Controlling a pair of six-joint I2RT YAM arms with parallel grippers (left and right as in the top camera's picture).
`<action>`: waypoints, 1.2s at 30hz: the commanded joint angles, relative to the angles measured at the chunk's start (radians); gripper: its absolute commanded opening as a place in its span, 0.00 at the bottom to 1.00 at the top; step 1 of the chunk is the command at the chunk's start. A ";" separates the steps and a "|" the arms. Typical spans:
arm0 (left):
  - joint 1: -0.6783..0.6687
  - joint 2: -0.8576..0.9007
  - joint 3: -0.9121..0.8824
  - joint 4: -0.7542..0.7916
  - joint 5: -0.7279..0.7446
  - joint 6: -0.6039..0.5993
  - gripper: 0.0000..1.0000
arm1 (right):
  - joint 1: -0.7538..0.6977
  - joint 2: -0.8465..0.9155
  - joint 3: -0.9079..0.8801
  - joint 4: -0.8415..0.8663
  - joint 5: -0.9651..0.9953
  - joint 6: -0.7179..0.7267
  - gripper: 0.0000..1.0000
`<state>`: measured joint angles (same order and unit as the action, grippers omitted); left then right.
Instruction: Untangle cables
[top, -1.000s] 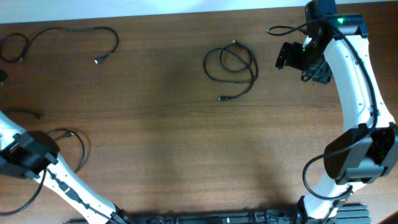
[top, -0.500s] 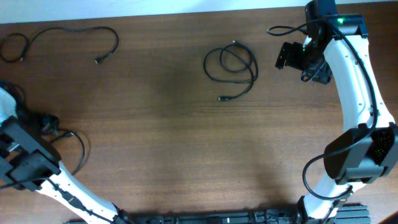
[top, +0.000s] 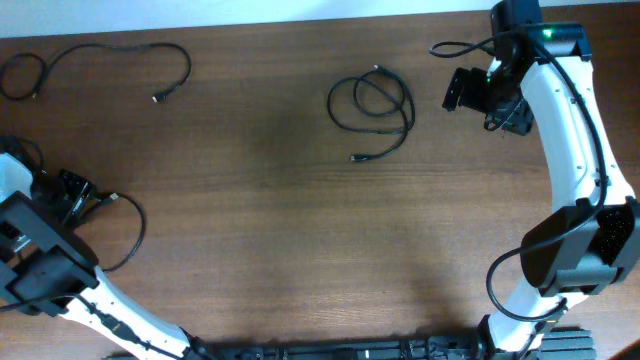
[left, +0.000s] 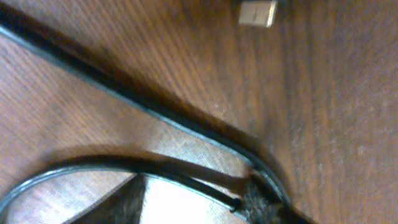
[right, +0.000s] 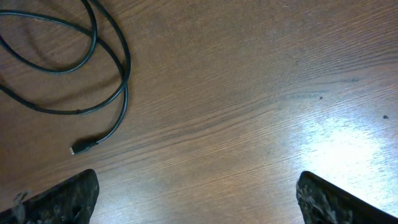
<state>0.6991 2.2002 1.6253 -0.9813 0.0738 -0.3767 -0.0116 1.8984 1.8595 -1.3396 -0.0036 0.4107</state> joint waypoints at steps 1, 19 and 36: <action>-0.005 0.032 -0.040 0.070 0.085 0.011 0.25 | -0.003 0.006 -0.005 -0.003 0.013 -0.003 0.99; -0.229 0.032 -0.018 0.601 0.260 -0.086 0.32 | -0.003 0.006 -0.005 -0.003 0.013 -0.003 0.99; 0.197 -0.079 0.090 0.151 -0.217 -0.079 0.99 | -0.003 0.006 -0.005 -0.003 0.013 -0.003 0.99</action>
<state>0.8696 2.1410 1.7542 -0.8474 -0.1402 -0.4644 -0.0116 1.8992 1.8595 -1.3396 -0.0036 0.4107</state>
